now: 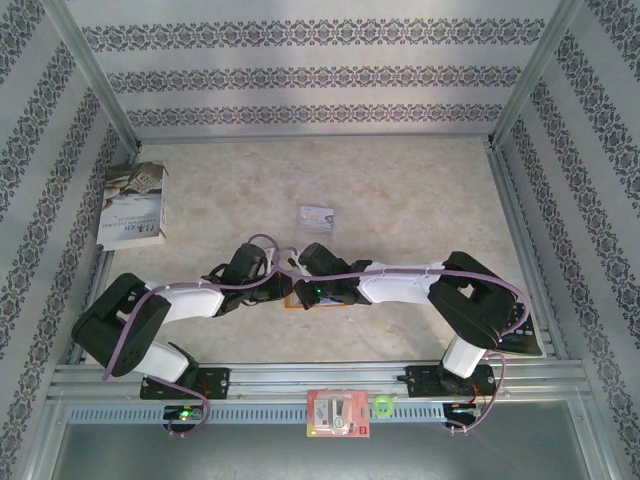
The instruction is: Take the credit cards out of the card holder
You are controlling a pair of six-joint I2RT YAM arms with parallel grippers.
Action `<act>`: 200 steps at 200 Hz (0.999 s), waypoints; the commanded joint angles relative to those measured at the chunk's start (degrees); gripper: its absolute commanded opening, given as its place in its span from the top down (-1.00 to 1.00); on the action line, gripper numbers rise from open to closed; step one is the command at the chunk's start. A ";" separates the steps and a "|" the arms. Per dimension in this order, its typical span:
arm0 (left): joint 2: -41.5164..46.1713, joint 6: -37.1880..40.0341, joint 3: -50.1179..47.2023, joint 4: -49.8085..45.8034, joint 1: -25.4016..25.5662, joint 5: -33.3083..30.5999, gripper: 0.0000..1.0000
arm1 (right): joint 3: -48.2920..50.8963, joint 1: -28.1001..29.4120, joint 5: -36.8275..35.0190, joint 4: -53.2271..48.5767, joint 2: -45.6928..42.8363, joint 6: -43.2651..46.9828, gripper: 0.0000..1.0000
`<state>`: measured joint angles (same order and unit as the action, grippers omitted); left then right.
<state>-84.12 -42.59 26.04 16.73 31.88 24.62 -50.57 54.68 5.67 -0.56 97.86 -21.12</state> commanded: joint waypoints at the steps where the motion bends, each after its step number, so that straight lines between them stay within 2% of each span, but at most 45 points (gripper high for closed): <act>1: -1.29 -0.83 1.73 -0.46 0.57 0.08 1.00 | 0.99 -0.70 1.22 2.35 -1.45 -1.16 1.00; 41: -2.80 -0.52 3.29 -6.58 0.56 -1.25 1.00 | 2.23 -0.82 -0.10 2.66 -2.28 -2.89 1.00; 103: -3.15 0.40 3.49 -9.51 0.57 -0.23 1.00 | 9.61 -1.23 -8.69 1.11 -10.79 -10.17 1.00; 151: -3.20 1.35 4.69 -10.13 0.56 0.58 1.00 | 15.83 -2.50 -19.63 -6.11 -22.63 -18.62 0.35; 162: -3.07 1.57 4.81 -9.93 0.56 0.91 1.00 | 15.66 -2.56 -18.02 -5.78 -25.46 -17.03 0.30; 175: -2.79 1.52 4.68 -9.80 0.60 0.99 1.00 | 13.73 -3.22 -10.56 -4.04 -26.34 -13.24 0.30; 200: -2.57 1.38 4.58 -9.35 0.58 1.45 1.00 | 5.04 -4.34 1.80 -7.14 -19.97 -10.93 0.30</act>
<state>-86.32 -42.30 30.33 10.63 31.88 25.30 -38.37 51.46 -3.77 -5.93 73.36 -34.63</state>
